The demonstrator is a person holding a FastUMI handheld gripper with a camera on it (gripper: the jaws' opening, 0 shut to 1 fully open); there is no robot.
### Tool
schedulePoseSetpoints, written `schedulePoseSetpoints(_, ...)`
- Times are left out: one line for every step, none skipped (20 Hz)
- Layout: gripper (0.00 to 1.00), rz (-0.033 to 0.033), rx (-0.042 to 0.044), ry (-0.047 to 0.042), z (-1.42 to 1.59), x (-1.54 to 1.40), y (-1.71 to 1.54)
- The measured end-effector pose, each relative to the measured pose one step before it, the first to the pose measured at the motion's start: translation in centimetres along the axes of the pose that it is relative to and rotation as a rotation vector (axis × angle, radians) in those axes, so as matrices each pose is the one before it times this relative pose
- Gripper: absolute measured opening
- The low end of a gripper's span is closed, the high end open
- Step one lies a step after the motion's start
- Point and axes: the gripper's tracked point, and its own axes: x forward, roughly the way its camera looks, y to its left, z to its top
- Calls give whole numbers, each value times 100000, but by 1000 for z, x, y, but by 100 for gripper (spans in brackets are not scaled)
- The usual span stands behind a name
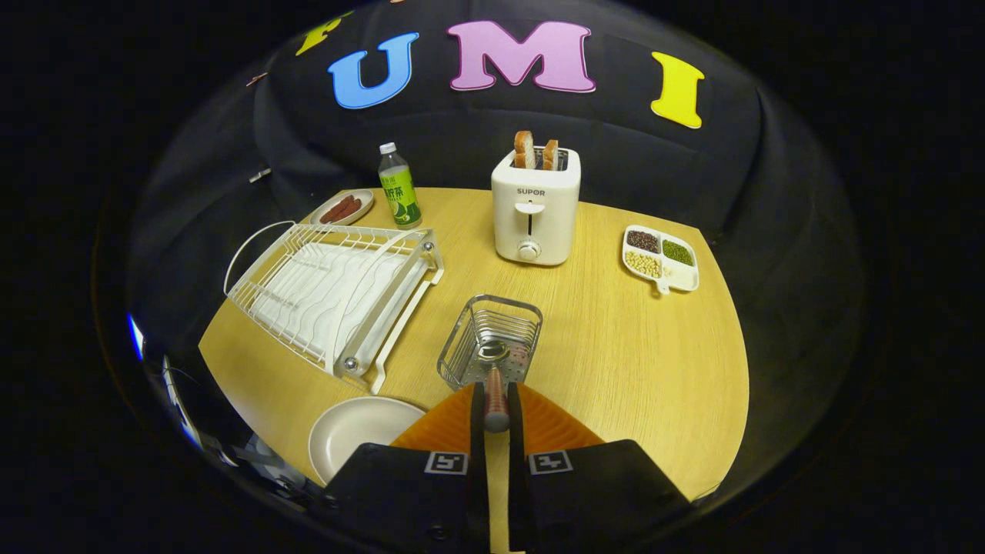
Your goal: Take the plate from the dish rack, then take the spoon from the basket and place it into the plate.
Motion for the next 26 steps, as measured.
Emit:
schedulePoseSetpoints(14,-571,672,-1257,439,-463,-217)
schedulePoseSetpoints(14,-469,987,-1396,556,-489,-170)
schedulePoseSetpoints(14,-297,1019,-1396,489,-518,-117)
schedulePoseSetpoints(14,-132,1075,-1446,501,-628,-50)
schedulePoseSetpoints(14,64,1108,-1632,619,-638,13)
schedulePoseSetpoints(14,372,1097,-1680,619,-756,178)
schedulePoseSetpoints(14,925,667,-1785,704,-842,317)
schedulePoseSetpoints(14,931,160,-1738,634,-834,356)
schedulePoseSetpoints(14,804,-245,-1613,460,-961,355)
schedulePoseSetpoints(14,723,-435,-1553,29,-644,360)
schedulePoseSetpoints(14,682,-9,-1209,346,-894,394)
schedulePoseSetpoints(14,883,353,-1014,261,-787,407)
schedulePoseSetpoints(14,1100,795,-577,-14,-975,491)
schedulePoseSetpoints(14,1327,748,-46,-136,-691,647)
schedulePoseSetpoints(14,756,327,67,-300,-616,525)
schedulePoseSetpoints(14,675,22,161,-260,-507,477)
schedulePoseSetpoints(14,1161,-111,578,-512,-335,647)
schedulePoseSetpoints(14,1068,78,1243,-670,-284,669)
schedulePoseSetpoints(14,1051,190,1621,-761,-44,572)
schedulePoseSetpoints(14,1015,204,1660,-815,115,582)
schedulePoseSetpoints(14,933,-530,1694,-965,139,547)
schedulePoseSetpoints(14,426,-978,2241,-1035,414,340)
schedulePoseSetpoints(14,436,-968,2220,-1027,511,309)
schedulePoseSetpoints(14,821,-1056,1708,-846,645,427)
schedulePoseSetpoints(14,698,-1292,1367,-801,800,460)
schedulePoseSetpoints(14,181,-1750,586,-619,710,253)
